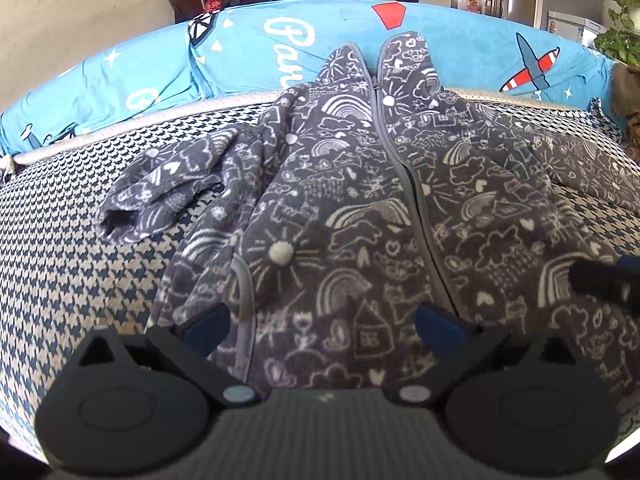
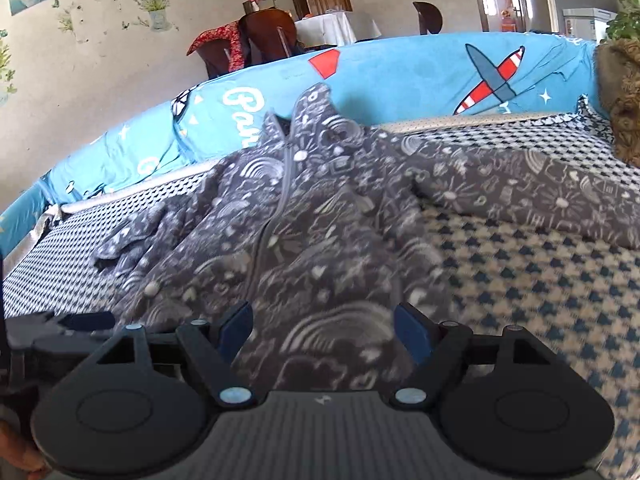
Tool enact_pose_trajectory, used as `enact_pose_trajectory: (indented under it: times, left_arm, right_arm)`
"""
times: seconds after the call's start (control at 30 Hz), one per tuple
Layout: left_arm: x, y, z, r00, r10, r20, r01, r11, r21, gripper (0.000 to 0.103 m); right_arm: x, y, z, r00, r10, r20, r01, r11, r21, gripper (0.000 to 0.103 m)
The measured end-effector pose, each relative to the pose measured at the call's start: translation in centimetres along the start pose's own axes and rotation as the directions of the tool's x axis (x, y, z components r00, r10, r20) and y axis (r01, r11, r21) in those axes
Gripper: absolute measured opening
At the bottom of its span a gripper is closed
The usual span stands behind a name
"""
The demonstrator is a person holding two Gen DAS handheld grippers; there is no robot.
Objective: Fold clothes
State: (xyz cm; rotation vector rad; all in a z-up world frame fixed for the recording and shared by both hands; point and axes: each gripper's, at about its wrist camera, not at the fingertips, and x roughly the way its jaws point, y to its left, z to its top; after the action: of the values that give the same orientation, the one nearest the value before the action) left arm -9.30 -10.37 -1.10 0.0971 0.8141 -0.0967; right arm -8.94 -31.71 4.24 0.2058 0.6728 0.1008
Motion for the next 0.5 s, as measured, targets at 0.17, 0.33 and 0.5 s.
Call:
enact_pose_trajectory:
  times: [0.17, 0.33, 0.5]
  left_arm:
    - [1.1, -0.6, 1.1, 1.0, -0.024, -0.014, 0.025, 0.999, 0.034, 0.103]
    - [2.2, -1.1, 2.3, 0.998, -0.054, -0.029, 0.055, 0.997, 0.045, 0.103]
    - [3.5, -1.5, 3.3, 0.996, -0.07, -0.046, 0.072, 0.996, 0.048, 0.103]
  right_arm:
    - [1.3, -2.6, 2.9, 0.999, -0.034, 0.012, 0.034, 0.999, 0.035, 0.078]
    - [2.8, -4.7, 4.9, 0.997, -0.074, 0.023, 0.072, 0.995, 0.064, 0.078]
    - [4.5, -6.7, 6.4, 0.993, -0.116, 0.031, 0.113, 0.989, 0.099, 0.078]
